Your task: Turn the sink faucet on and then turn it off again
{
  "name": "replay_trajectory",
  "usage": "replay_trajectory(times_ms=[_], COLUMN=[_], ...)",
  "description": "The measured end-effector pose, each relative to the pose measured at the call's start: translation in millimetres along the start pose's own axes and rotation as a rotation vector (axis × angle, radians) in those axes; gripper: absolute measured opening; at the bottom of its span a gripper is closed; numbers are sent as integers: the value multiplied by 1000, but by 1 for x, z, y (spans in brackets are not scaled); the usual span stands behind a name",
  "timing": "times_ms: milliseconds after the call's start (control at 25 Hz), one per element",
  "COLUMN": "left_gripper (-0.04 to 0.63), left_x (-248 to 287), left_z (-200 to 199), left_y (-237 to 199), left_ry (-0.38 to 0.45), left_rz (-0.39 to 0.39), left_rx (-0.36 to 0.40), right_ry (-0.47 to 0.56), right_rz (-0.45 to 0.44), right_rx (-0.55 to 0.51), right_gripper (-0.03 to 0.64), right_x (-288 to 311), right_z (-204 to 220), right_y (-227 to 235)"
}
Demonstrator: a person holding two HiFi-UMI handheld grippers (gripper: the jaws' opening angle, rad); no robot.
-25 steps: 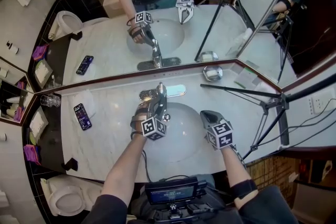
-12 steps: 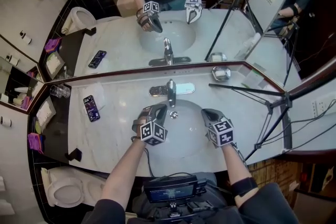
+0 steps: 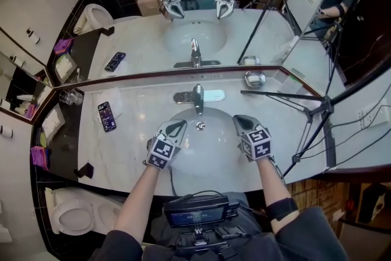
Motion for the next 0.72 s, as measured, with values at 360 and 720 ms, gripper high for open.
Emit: replay_trajectory(times_ms=[360, 720], left_gripper=[0, 0], left_x=[-45, -65], left_z=[-5, 5], left_y=[-9, -16], left_ry=[78, 132], left_rz=[-37, -67], left_rx=[-203, -318], right_ry=[-1, -21], right_rz=[10, 25], right_rx=[-18, -42], right_gripper=[20, 20], right_x=[-15, -30], right_z=[-9, -5], right_y=[-14, -28])
Point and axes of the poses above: the fingertips, and each gripper's own axes: x forward along the fingers, y to its right, z out of its underside, the point moved 2 cm from there along -x, backward along the fingers, and after that the axes turned 10 degrees about -x, right-handed, at the moved point
